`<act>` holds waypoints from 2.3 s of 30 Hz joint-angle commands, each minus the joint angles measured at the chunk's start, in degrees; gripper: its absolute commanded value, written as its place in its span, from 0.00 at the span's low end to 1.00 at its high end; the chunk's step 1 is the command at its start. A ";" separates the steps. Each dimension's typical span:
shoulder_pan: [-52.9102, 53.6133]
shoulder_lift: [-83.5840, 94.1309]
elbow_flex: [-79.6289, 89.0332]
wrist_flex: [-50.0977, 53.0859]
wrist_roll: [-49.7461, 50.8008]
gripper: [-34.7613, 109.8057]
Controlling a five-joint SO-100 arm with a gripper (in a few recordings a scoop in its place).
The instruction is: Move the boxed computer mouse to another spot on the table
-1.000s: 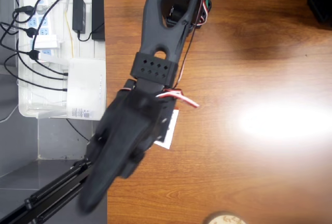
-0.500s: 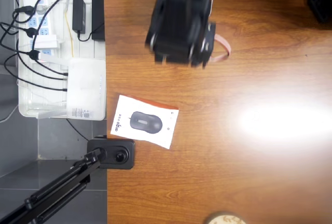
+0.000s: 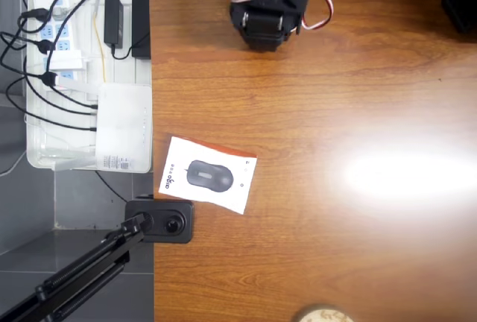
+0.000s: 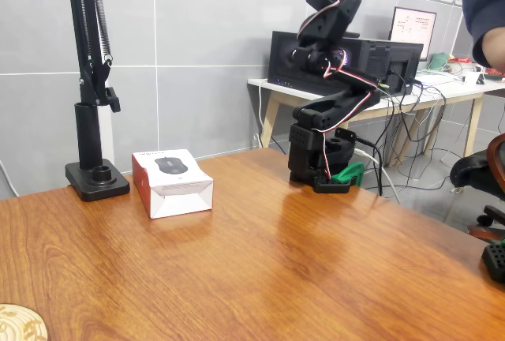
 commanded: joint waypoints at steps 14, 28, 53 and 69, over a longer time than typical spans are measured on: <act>0.88 6.50 7.56 -0.09 -1.14 0.24; 0.88 6.50 7.56 -0.09 9.40 0.24; 0.88 6.50 7.56 -0.09 9.84 0.24; 0.88 6.50 7.56 -0.09 9.84 0.24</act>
